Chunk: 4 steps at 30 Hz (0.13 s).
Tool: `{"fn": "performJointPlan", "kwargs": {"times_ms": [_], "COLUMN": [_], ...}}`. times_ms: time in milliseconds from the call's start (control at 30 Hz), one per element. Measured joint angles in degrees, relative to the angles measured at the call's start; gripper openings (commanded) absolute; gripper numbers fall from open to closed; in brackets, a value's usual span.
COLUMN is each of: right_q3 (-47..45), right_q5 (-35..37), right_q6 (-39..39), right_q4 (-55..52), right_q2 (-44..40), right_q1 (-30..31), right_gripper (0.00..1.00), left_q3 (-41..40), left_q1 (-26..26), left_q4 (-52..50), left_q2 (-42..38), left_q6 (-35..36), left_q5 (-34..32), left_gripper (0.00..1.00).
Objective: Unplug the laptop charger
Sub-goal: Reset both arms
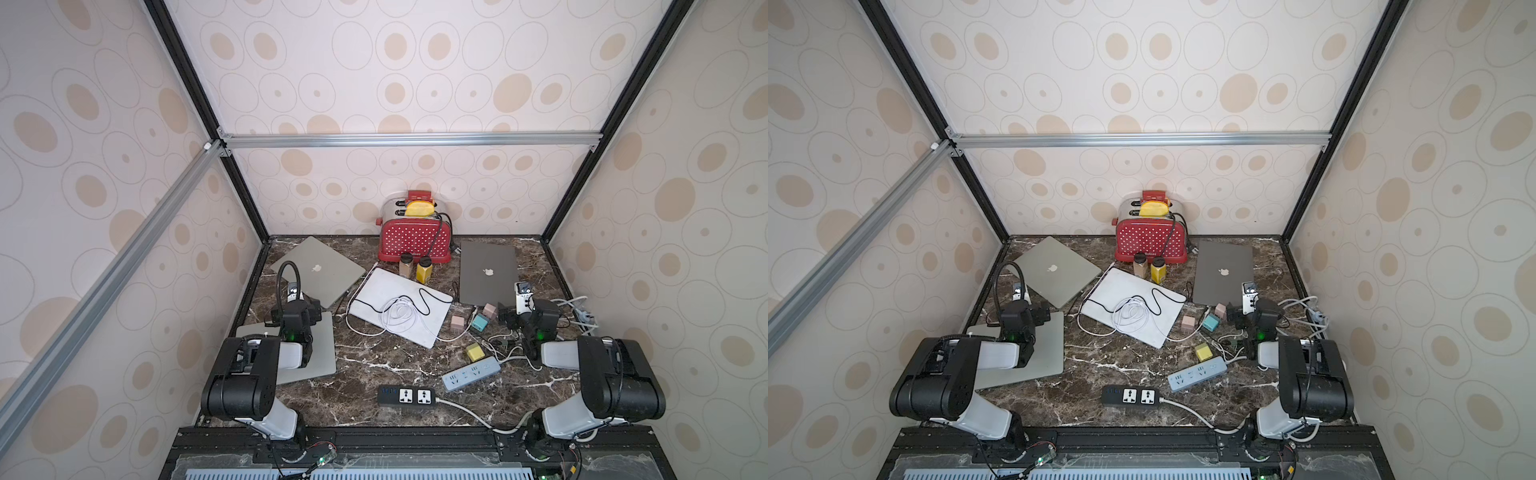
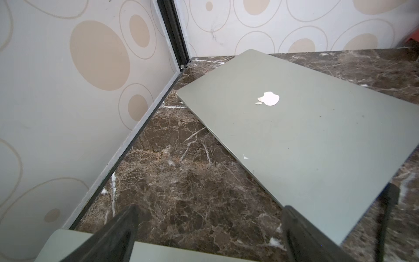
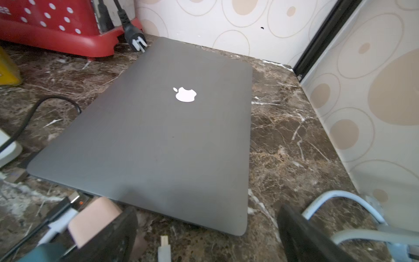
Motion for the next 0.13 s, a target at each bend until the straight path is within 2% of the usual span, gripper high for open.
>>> {"fn": "performJointPlan", "kwargs": {"times_ms": [133], "right_q3": [0.6], "right_q5": [0.7], "right_q6": [0.1], "right_q4": [-1.0], "right_q2": [0.0], "right_q1": [0.0], "right_gripper": [1.00], "left_q3": [0.0], "left_q1": [0.0], "left_q4": [0.0], "left_q2": [0.0], "left_q6": [0.0], "left_q5": [0.3], "left_gripper": [0.99]}}
